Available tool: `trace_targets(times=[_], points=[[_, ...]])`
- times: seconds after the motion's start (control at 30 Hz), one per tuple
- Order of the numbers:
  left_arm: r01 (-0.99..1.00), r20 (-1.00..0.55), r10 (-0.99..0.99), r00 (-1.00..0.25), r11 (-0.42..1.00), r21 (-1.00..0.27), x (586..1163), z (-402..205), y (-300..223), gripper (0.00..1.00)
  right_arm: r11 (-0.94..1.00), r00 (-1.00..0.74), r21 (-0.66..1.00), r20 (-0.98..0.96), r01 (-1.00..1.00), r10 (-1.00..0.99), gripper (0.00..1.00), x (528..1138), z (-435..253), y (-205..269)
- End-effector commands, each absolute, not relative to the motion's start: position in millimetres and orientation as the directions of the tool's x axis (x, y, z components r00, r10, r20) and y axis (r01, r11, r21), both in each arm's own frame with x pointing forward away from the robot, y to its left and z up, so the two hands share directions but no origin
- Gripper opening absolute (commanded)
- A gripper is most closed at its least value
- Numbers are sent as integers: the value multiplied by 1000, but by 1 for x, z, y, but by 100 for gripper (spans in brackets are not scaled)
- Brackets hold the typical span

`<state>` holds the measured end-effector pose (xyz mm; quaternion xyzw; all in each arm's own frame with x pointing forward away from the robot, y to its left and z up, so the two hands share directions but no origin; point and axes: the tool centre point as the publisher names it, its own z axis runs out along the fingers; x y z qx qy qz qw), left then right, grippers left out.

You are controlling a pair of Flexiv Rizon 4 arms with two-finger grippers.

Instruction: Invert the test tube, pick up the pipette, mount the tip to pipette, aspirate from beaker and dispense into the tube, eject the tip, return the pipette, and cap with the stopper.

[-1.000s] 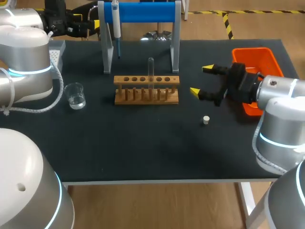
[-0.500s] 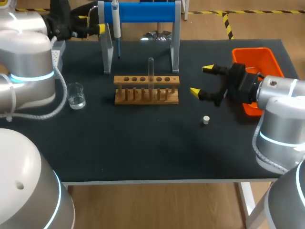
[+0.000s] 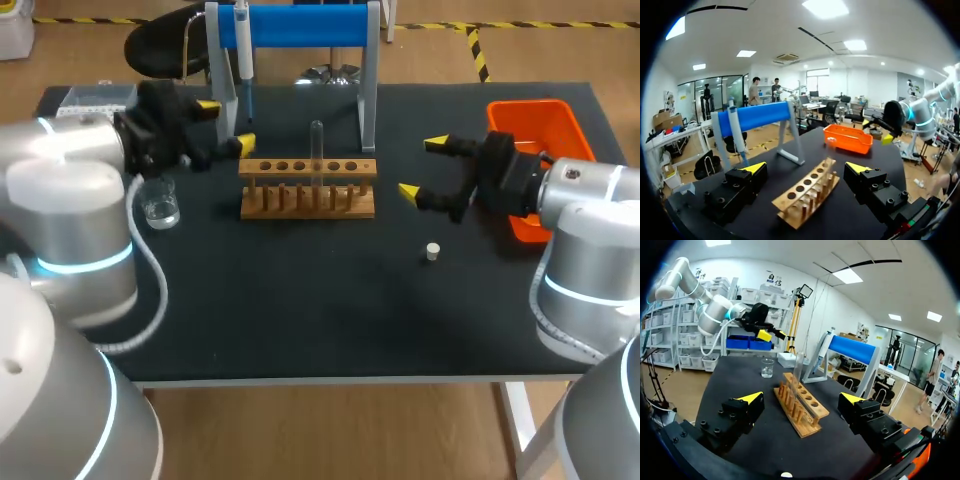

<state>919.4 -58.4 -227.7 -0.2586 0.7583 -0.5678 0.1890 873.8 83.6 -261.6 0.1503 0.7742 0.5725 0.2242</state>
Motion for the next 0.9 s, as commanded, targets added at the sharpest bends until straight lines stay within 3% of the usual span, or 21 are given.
trace_targets(times=[0.03, 0.9], points=[[-132, -15, -620, -784, 192, -973, 904, -242, -68, 100, 300, -853, 954, -176, -24, 491, 100, 873, -262, 83], [-169, 22, -579, -815, 201, -965, 895, -267, -74, 100, 300, -853, 954, -176, -24, 491, 100, 873, -262, 83]])
